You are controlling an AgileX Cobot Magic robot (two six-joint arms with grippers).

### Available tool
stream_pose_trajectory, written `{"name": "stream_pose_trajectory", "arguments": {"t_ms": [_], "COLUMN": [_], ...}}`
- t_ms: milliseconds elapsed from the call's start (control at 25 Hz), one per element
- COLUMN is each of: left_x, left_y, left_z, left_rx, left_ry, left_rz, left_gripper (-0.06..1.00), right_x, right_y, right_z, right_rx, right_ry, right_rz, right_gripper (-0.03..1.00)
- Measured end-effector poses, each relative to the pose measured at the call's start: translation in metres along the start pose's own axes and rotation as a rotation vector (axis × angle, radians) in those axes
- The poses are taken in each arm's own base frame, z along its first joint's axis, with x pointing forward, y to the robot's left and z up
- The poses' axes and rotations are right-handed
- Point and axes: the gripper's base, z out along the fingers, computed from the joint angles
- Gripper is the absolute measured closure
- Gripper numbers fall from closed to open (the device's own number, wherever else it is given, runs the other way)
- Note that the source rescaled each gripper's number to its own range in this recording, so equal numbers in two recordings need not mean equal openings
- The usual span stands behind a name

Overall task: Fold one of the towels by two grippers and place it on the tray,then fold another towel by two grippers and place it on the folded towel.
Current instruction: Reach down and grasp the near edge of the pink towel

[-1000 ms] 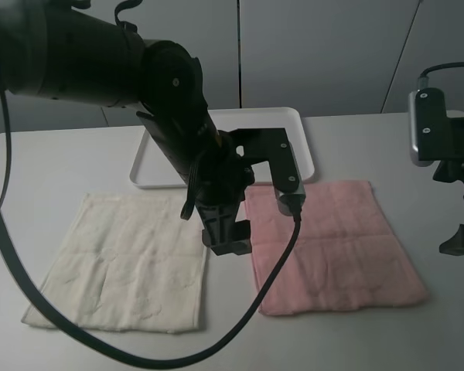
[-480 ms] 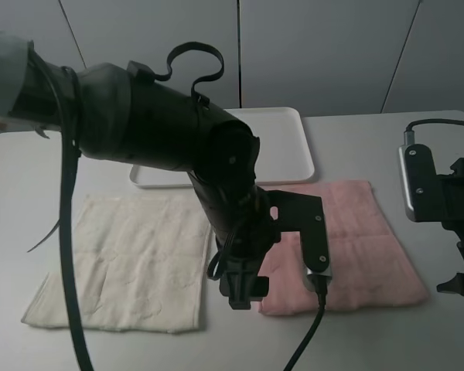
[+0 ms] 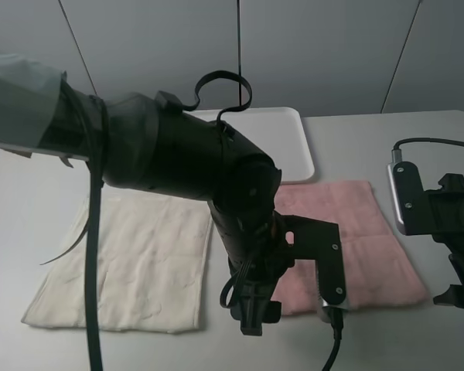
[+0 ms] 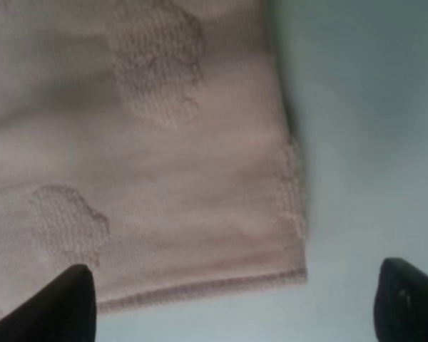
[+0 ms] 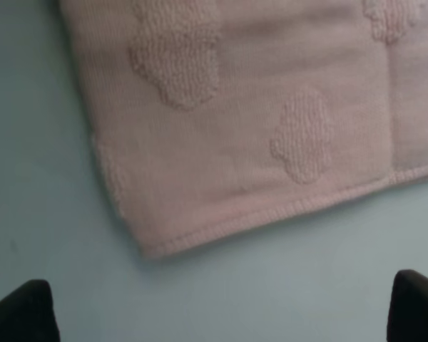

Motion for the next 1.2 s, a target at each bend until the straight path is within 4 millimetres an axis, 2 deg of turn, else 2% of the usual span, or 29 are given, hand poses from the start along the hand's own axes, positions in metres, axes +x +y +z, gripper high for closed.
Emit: {"name": "stream_pose_trajectory", "arguments": {"t_ms": [360, 640, 960, 1200], "left_x": [0.004, 0.002, -0.012, -0.011], "left_y": [-0.002, -0.003, -0.02, -0.019], "left_z": [0.02, 0.021, 0.022, 0.022], "left_rx": [0.033, 0.027, 0.013, -0.001], "left_ry": [0.041, 0.024, 0.007, 0.019], "left_rz": [-0.026, -0.031, 0.041, 0.062], "left_gripper": [-0.06, -0.05, -0.05, -0.05], "right_x": [-0.001, -0.001, -0.001, -0.003], "right_y": [-0.001, -0.001, -0.001, -0.001], "right_z": [0.01, 0.013, 0.014, 0.014], "right_rx": [-0.038, -0.053, -0.054, -0.06], "right_ry": [0.014, 0.019, 0.019, 0.007], "right_rz": [-0.005, -0.008, -0.021, -0.005], "right_gripper": [-0.03, -0.03, -0.03, -0.03]}}
